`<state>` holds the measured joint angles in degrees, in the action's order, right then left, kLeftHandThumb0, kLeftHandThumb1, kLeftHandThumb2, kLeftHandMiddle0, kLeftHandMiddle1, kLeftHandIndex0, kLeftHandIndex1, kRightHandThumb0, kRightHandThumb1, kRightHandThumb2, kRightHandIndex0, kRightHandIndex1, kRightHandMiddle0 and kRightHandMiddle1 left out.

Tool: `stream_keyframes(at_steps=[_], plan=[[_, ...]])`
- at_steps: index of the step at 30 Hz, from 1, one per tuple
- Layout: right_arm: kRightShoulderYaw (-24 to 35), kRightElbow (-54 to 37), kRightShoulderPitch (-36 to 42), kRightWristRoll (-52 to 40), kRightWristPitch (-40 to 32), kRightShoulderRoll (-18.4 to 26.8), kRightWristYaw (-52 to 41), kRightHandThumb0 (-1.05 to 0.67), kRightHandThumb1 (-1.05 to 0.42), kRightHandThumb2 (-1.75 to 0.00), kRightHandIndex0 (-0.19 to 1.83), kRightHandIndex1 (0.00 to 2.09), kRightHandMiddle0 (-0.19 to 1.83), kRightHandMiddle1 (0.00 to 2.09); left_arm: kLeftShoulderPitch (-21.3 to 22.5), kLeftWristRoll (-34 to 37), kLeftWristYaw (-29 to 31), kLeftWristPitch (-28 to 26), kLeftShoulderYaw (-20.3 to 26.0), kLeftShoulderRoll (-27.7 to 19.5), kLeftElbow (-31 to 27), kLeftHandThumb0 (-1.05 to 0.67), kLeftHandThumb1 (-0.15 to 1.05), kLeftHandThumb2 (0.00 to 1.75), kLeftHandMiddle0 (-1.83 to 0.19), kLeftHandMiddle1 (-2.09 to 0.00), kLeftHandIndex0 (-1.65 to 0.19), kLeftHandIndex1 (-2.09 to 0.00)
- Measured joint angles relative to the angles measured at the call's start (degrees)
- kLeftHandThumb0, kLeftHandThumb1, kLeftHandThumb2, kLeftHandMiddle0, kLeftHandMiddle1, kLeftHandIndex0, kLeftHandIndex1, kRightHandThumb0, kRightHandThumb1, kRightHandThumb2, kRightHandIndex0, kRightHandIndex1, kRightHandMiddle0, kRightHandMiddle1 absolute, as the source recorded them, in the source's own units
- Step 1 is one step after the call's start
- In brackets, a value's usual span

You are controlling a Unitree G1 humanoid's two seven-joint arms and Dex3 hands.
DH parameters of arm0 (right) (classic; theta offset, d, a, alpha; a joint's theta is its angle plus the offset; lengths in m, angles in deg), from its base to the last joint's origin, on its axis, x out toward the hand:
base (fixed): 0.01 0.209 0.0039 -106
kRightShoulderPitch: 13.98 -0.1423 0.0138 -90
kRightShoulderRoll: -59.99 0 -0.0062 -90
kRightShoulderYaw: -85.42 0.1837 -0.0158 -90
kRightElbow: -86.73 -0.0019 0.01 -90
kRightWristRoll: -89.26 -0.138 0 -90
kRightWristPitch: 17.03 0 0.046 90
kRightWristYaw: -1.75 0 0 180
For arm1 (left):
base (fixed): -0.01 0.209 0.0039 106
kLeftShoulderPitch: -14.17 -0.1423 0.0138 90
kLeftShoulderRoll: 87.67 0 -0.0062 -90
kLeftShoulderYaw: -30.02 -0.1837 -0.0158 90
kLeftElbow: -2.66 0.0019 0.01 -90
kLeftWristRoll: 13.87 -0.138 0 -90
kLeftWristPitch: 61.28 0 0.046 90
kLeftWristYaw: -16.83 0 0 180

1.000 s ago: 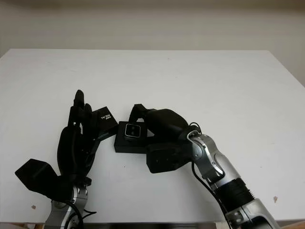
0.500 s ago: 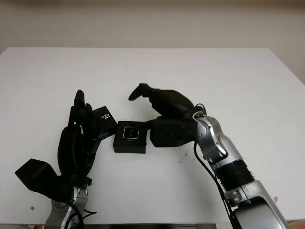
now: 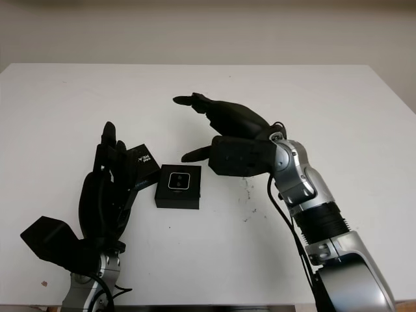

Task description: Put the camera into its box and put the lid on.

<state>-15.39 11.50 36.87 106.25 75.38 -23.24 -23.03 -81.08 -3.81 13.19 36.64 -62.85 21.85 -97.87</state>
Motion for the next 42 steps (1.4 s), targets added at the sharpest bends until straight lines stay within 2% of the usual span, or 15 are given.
stream_keyframes(at_steps=[6,10,13,15,18,21,26,29,32,36,40,42], plan=[[3.52,-2.73,3.60,-6.79,-3.16,-1.76,0.11,-0.77,-1.05,-0.49,0.06,0.07,0.02,0.13,-0.23,0.03,0.12,0.06,1.68,-0.04,-0.23,-0.53,1.05,0.33,-0.02,-0.06,0.02,-0.07],[4.61,-3.42,7.08,-9.00,-3.05,-2.45,1.07,-0.75,-1.05,-0.55,0.08,0.08,0.06,0.14,-0.28,0.84,0.09,0.08,4.07,0.07,-2.95,-0.50,1.05,0.29,-0.07,-0.08,-0.01,-0.08],[7.26,-4.79,8.37,-13.36,-4.60,-4.40,2.21,-0.70,-1.05,-0.56,0.06,0.06,0.03,0.11,-0.47,2.09,1.37,0.76,5.72,-0.45,-4.74,-0.48,1.05,0.25,-0.14,-0.10,-0.07,-0.11],[9.48,-6.19,9.25,-17.36,-6.69,-5.88,2.64,-0.67,-1.05,-0.59,0.02,0.05,0.00,0.10,-0.67,2.16,1.84,1.28,6.72,-1.09,-6.17,-0.48,1.05,0.19,-0.26,-0.13,-0.16,-0.15],[12.16,-7.53,10.69,-21.96,-9.06,-7.54,3.31,-0.66,-1.05,-0.65,0.00,0.04,-0.01,0.09,-0.87,-0.36,2.04,3.00,8.74,-2.96,-7.54,-0.48,1.04,0.10,-0.35,-0.14,-0.23,-0.19],[13.63,-8.85,12.22,-24.11,-11.18,-7.98,3.89,-0.67,-1.05,-0.66,-0.01,0.04,-0.03,0.08,-0.81,-6.80,2.24,3.85,11.65,-7.56,-8.07,-0.52,1.01,0.07,-0.29,-0.09,-0.18,-0.15],[15.21,-10.07,14.30,-25.30,-12.78,-8.07,5.74,-0.66,-1.05,-0.64,0.02,0.05,0.00,0.10,0.68,-14.51,7.47,-0.05,16.54,-20.51,-8.12,-0.67,0.94,0.04,-0.11,-0.02,-0.03,-0.05],[16.23,-11.18,15.01,-26.35,-14.80,-8.25,7.14,-0.67,-1.05,-0.65,0.03,0.06,0.02,0.11,3.59,-18.49,11.74,0.06,17.37,-28.50,-4.56,-0.74,0.92,0.04,0.03,-0.01,0.00,-0.05],[18.10,-13.04,15.06,-28.12,-18.16,-8.91,9.72,-0.69,-1.05,-0.67,0.02,0.05,0.01,0.11,6.62,-22.07,15.46,-0.56,16.28,-34.58,-0.18,-0.78,0.89,0.04,0.05,-0.03,0.00,-0.05],[20.46,-13.93,14.48,-31.38,-22.41,-9.13,11.48,-0.73,-1.05,-0.69,0.01,0.05,0.01,0.13,11.16,-25.57,18.21,-0.03,12.56,-37.74,5.96,-0.74,0.86,0.04,0.06,-0.04,-0.01,-0.06],[22.17,-14.24,13.52,-33.44,-24.42,-9.60,13.43,-0.74,-1.05,-0.69,0.01,0.05,-0.02,0.14,15.30,-27.72,19.73,-0.44,8.70,-38.24,10.82,-0.71,0.82,0.03,0.07,-0.05,-0.01,-0.05],[22.79,-14.42,13.25,-34.18,-25.05,-9.72,13.92,-0.74,-1.05,-0.70,0.01,0.05,-0.03,0.14,17.37,-28.14,19.96,-0.03,7.27,-38.23,13.26,-0.74,0.84,0.05,0.08,-0.05,0.00,-0.05]])
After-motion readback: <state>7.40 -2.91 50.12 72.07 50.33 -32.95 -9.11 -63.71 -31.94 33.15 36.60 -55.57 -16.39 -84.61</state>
